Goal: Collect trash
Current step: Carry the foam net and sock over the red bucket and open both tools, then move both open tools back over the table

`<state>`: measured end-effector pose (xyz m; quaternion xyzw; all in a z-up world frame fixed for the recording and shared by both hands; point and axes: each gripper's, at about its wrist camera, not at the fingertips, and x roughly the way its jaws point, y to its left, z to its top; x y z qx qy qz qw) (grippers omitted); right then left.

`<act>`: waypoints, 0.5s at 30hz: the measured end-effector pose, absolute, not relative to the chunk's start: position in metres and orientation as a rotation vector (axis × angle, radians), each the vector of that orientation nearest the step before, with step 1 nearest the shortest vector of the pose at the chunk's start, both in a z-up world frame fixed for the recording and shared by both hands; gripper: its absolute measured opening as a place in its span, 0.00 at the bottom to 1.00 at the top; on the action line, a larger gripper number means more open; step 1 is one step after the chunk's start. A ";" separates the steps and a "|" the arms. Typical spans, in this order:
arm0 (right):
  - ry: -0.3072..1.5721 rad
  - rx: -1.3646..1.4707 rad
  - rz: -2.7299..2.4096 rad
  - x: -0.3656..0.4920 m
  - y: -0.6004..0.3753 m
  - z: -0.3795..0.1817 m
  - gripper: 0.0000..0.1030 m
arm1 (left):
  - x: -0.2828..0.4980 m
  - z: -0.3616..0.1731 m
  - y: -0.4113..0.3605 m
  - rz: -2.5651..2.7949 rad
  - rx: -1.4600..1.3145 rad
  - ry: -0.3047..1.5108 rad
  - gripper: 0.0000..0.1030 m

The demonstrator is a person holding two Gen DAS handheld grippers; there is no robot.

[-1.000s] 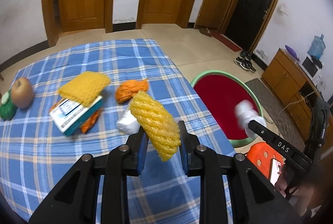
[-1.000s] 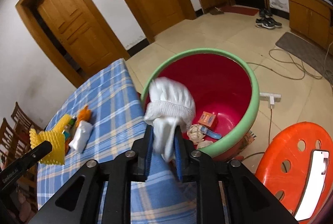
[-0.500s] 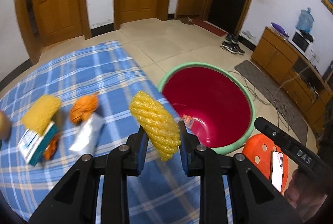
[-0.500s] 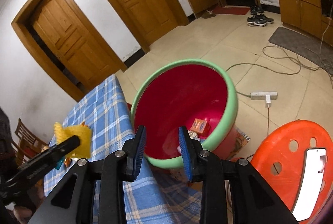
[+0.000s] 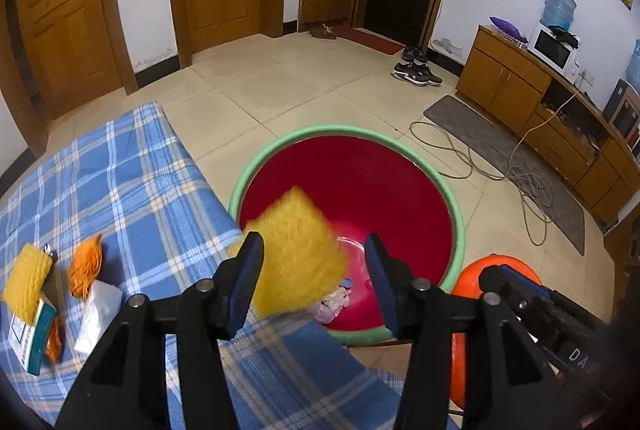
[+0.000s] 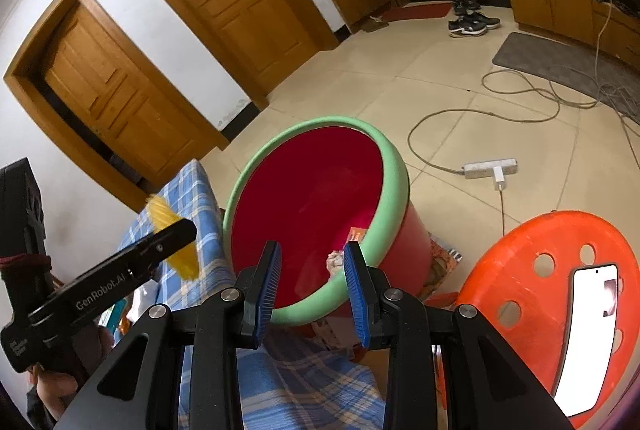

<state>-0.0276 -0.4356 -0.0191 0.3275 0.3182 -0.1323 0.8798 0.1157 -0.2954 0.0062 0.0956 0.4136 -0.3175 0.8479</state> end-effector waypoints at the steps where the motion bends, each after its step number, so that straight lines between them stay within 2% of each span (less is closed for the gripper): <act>1: 0.665 0.683 -0.274 -0.028 -0.435 -0.019 0.32 | 0.115 0.006 -0.296 -0.669 0.203 0.872 0.51; 10: 0.667 0.670 -0.248 -0.026 -0.426 -0.015 0.40 | 0.114 0.008 -0.285 -0.656 0.193 0.883 0.51; 15: 0.674 0.655 -0.223 -0.024 -0.415 -0.010 0.48 | 0.117 0.016 -0.260 -0.612 0.172 0.869 0.52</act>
